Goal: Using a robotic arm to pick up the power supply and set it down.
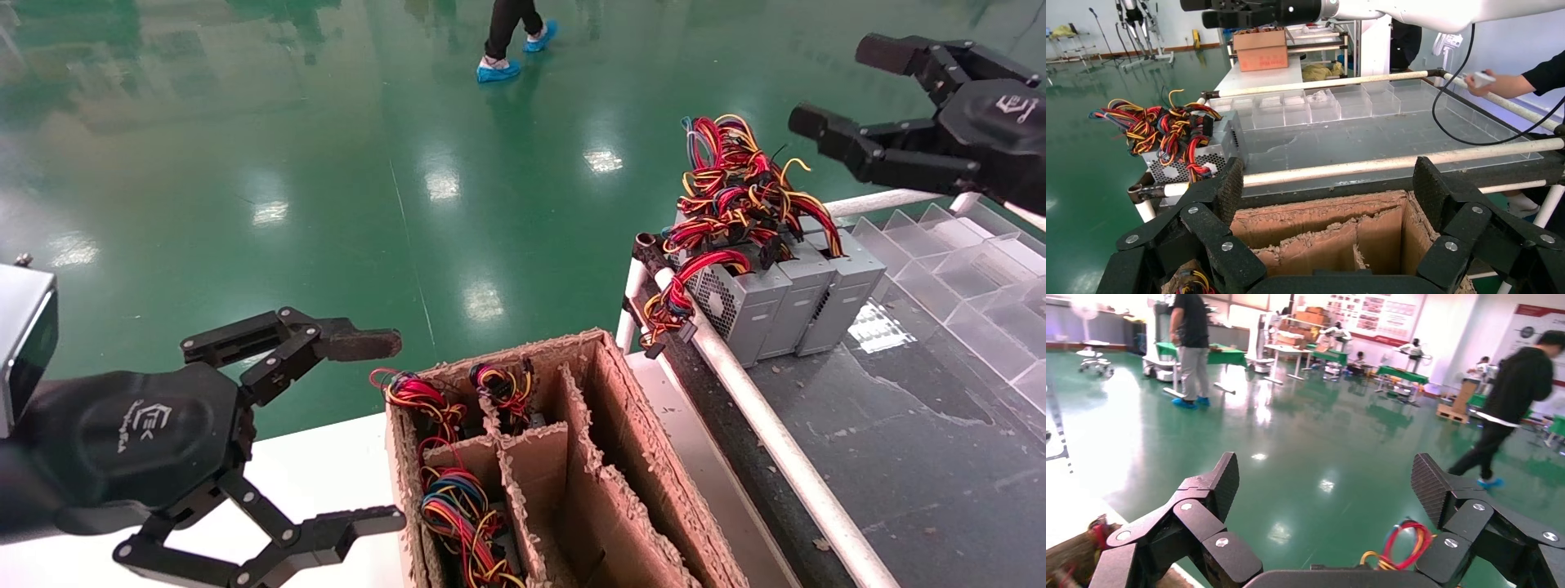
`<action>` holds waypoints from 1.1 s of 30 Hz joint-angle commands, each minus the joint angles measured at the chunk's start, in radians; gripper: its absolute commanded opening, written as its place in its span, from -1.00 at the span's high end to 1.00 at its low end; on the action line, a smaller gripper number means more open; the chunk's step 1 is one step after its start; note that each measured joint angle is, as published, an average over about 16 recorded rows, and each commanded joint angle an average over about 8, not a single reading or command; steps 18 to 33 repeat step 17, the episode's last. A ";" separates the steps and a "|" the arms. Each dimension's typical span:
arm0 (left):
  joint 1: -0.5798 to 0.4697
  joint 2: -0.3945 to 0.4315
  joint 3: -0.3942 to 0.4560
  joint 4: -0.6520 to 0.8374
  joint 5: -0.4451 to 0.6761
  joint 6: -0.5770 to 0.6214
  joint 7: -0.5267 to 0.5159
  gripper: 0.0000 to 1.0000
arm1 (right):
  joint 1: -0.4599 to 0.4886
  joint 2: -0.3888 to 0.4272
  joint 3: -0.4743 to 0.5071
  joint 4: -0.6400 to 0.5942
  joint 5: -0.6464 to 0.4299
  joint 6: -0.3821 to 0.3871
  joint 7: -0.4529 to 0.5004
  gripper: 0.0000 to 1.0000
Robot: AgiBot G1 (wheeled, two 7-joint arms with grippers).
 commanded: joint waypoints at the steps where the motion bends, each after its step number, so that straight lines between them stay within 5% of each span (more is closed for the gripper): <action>1: 0.000 0.000 0.000 0.000 0.000 0.000 0.000 -1.00 | -0.025 0.008 -0.001 0.041 0.013 -0.002 0.016 -1.00; 17: 0.000 0.000 0.000 0.000 0.000 0.000 0.000 -1.00 | -0.202 0.062 -0.011 0.340 0.107 -0.013 0.134 -1.00; 33: 0.000 0.000 0.000 0.000 0.000 0.000 0.000 -1.00 | -0.202 0.062 -0.011 0.340 0.107 -0.013 0.134 -1.00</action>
